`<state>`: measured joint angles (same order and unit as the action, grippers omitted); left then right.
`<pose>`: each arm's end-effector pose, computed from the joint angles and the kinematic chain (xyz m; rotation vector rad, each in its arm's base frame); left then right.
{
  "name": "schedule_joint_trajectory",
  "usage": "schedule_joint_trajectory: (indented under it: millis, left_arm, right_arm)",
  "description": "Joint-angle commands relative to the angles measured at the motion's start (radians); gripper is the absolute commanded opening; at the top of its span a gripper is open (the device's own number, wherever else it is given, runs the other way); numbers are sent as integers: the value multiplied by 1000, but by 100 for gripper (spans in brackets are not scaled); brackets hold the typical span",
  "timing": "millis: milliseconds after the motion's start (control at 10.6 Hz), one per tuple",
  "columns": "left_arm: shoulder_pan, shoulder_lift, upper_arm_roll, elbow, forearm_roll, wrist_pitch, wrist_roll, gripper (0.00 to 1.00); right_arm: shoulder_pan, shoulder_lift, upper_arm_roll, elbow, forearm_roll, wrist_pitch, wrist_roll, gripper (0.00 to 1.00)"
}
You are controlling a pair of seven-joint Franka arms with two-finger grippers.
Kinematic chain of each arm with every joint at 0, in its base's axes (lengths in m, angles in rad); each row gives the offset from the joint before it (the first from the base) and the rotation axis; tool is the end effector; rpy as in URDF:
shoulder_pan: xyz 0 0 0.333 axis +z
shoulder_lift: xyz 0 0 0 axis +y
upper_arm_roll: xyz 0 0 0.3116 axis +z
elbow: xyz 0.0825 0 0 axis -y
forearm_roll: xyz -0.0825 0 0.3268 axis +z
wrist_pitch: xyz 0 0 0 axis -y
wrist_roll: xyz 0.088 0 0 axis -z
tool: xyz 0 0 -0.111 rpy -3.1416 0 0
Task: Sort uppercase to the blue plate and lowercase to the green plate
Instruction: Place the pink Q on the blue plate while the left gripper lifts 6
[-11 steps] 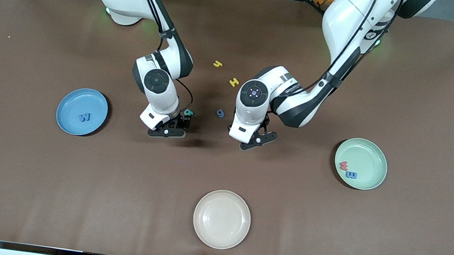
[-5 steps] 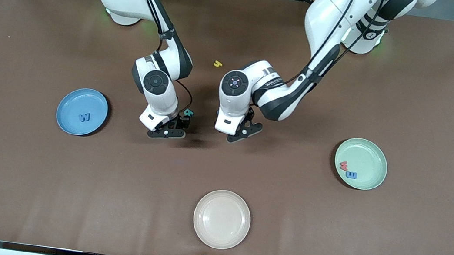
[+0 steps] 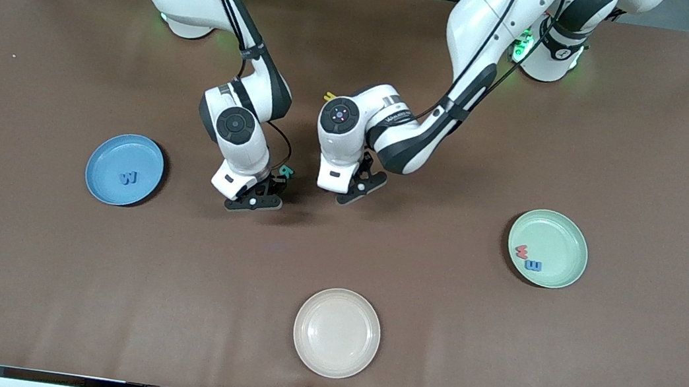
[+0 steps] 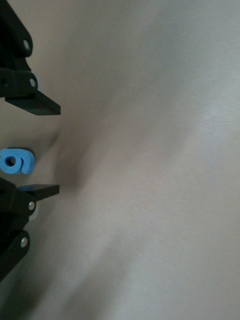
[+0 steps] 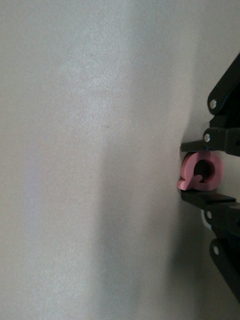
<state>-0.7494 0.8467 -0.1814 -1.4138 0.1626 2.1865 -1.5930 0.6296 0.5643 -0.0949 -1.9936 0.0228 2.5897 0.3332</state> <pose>0.4275 -0.5205 0.2222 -2.9406 -0.9424 0.0386 0.4954 0.2960 0.2181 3.1054 0.3081 0.0740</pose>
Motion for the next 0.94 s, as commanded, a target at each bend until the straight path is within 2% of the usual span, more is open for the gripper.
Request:
schedule_joint_trajectory:
  millis: [0, 188, 377, 471, 848]
  left_arm:
    - [-30, 46, 17, 30, -22, 30, -25, 63]
    - [-36, 51, 17, 30, -23, 47, -27, 62]
    - [-36, 52, 16, 30, -23, 47, -25, 60]
    - [-36, 52, 16, 30, -23, 47, -25, 53]
    - [-44, 51, 7, 30, -26, 47, -51, 53]
  right_arm:
    - [-28, 5, 7, 7, 6, -41, -58, 27]
    - [-63, 2, 4, 57, 6, -152, -144, 26]
    - [-105, -7, -25, 120, 6, -303, -285, 25]
    - [-105, -27, -67, 130, 6, -348, -349, 25]
    - [-103, -72, -236, 127, 6, -527, -652, 25]
